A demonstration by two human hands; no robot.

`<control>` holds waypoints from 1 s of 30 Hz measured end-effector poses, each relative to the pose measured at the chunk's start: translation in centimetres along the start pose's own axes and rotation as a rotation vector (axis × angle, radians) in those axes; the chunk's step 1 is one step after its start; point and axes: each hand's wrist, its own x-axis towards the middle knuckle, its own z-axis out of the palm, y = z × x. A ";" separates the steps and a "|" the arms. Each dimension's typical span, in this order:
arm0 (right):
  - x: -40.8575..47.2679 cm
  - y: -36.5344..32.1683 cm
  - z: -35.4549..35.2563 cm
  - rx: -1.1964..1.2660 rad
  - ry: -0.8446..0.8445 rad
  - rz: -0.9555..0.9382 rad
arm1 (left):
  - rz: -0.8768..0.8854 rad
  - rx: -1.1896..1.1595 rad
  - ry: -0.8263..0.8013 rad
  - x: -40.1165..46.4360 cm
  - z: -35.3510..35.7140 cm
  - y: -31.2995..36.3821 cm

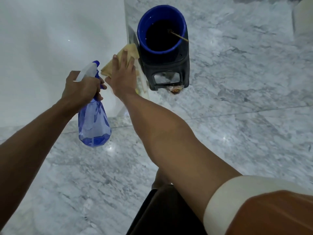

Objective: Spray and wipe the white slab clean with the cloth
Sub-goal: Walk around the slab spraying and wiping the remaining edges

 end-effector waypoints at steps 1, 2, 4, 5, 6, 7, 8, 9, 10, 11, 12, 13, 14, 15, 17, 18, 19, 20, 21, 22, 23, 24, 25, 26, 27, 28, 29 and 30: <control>-0.5 -0.1 0.2 -0.004 0.000 0.001 | -0.004 -0.001 0.009 -0.3 0.3 -0.1; -1.2 -0.1 0.4 -0.014 -0.003 -0.009 | -0.009 -0.005 0.017 -0.6 0.5 -0.2; -2.1 -0.2 0.9 -0.046 -0.003 -0.035 | -0.009 0.004 0.022 -1.2 1.1 -0.4; -2.4 -0.1 0.8 -0.053 -0.004 -0.043 | -0.009 0.011 0.026 -1.4 1.4 -0.6; -2.6 0.1 0.7 -0.051 0.004 -0.049 | -0.025 0.015 0.044 -1.6 1.6 -0.7; -2.8 0.3 0.8 -0.048 0.009 -0.053 | -0.045 0.015 0.063 -1.8 1.9 -0.7; -3.1 0.4 1.1 -0.045 0.012 -0.060 | -0.047 0.015 0.065 -2.1 2.1 -0.8; -3.7 0.4 1.4 -0.035 0.002 -0.064 | -0.037 0.022 0.053 -2.5 2.3 -0.7; -4.2 0.3 1.8 -0.028 -0.012 -0.068 | -0.027 0.024 0.045 -3.0 2.5 -0.6; -4.7 0.4 2.0 -0.022 -0.026 -0.074 | -0.029 0.020 0.044 -3.3 2.8 -0.5; -5.0 0.5 2.1 -0.017 -0.031 -0.084 | -0.027 0.014 0.051 -3.7 3.0 -0.5; -5.2 0.6 2.1 -0.014 -0.035 -0.094 | -0.024 0.005 0.057 -4.1 3.1 -0.5; -5.4 0.7 2.1 -0.011 -0.033 -0.102 | -0.017 0.007 0.062 -4.5 3.1 -0.6; -5.7 0.8 2.0 -0.003 -0.030 -0.107 | -0.016 0.007 0.065 -4.9 3.1 -0.5; -6.4 1.0 2.2 0.012 -0.015 -0.105 | -0.028 -0.003 0.070 -5.7 3.2 -0.3; -6.8 1.1 2.4 0.019 -0.009 -0.103 | -0.027 -0.018 0.070 -6.0 3.2 -0.3; -7.3 1.1 2.5 0.030 -0.005 -0.105 | -0.027 -0.034 0.072 -6.4 3.3 -0.3; -7.5 1.1 2.7 0.039 -0.005 -0.108 | -0.029 -0.046 0.080 -6.6 3.3 -0.4; -7.9 1.1 3.0 0.049 -0.007 -0.109 | -0.028 -0.047 0.092 -6.9 3.3 -0.5; -8.3 1.0 3.3 0.057 -0.013 -0.105 | -0.019 -0.039 0.098 -7.2 3.3 -0.7; -8.8 1.0 3.6 0.065 -0.012 -0.098 | -0.005 -0.028 0.098 -7.6 3.4 -0.7; -9.3 1.0 3.9 0.070 -0.009 -0.091 | 0.011 -0.018 0.093 -8.0 3.4 -0.9; -9.7 1.0 4.0 0.082 -0.003 -0.094 | 0.024 -0.011 0.089 -8.5 3.5 -1.0; -10.0 1.1 4.0 0.089 0.005 -0.102 | 0.033 -0.001 0.091 -8.8 3.5 -1.3; -10.2 1.2 4.2 0.097 0.017 -0.109 | 0.038 0.005 0.098 -9.1 3.7 -1.6; -10.3 1.2 4.4 0.116 0.025 -0.110 | 0.040 0.006 0.105 -9.3 3.7 -1.9; -10.7 1.2 4.8 0.129 0.031 -0.102 | 0.040 0.004 0.108 -9.6 3.8 -2.2; -11.2 1.2 5.2 0.129 0.039 -0.096 | 0.034 -0.004 0.106 -10.0 3.8 -2.5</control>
